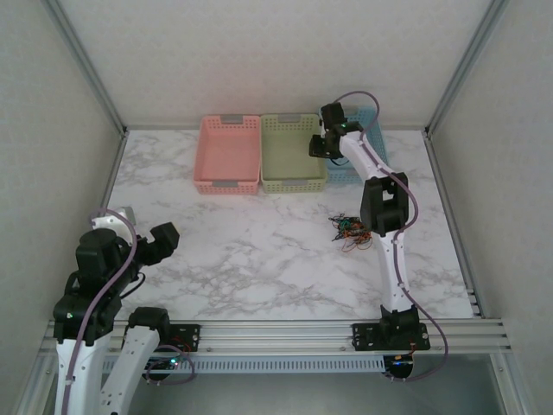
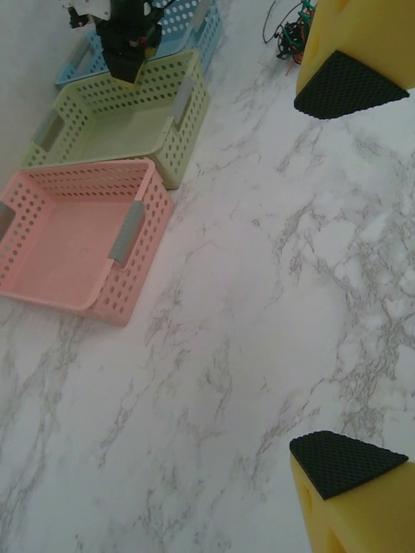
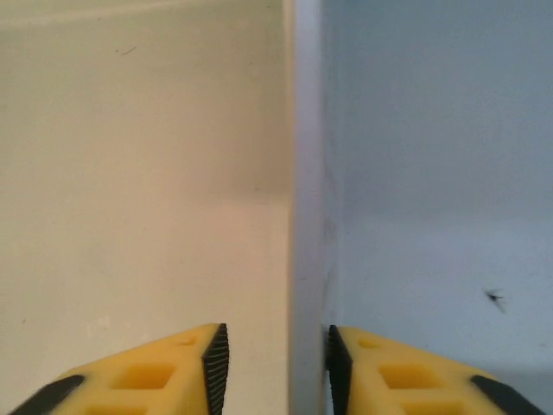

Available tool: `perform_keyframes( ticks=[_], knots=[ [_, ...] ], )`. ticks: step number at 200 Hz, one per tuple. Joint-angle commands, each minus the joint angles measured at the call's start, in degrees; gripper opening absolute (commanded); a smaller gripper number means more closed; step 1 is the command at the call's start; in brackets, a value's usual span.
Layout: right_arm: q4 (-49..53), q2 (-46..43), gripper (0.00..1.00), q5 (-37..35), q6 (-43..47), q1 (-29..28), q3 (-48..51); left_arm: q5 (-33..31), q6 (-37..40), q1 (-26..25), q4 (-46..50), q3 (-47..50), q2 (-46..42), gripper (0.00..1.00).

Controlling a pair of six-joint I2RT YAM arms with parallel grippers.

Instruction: Untangle the cables

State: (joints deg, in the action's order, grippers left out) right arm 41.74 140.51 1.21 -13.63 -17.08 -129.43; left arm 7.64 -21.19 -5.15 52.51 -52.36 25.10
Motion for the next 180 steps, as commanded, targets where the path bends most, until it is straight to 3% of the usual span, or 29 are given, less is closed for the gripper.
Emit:
perform_keyframes(
  ticks=[1,75,120,180],
  knots=[
    [0.45,-3.01,0.49,1.97,-0.07,-0.65,-0.24,-0.43,-0.08,0.31,-0.83,0.59,-0.63,0.97],
    [-0.13,-21.98,0.56,-0.86,1.42,-0.58,8.85,0.37,0.34,0.34,-1.10,0.58,-0.49,0.98],
    [-4.44,-40.98,0.56,-1.42,0.00,-0.65,29.76,0.27,0.22,0.31,-1.06,0.57,-0.06,0.98],
    [-1.93,-62.17,0.55,1.39,-3.52,-0.64,62.92,0.18,0.21,0.31,-1.09,0.59,-0.59,0.98]
  ],
)
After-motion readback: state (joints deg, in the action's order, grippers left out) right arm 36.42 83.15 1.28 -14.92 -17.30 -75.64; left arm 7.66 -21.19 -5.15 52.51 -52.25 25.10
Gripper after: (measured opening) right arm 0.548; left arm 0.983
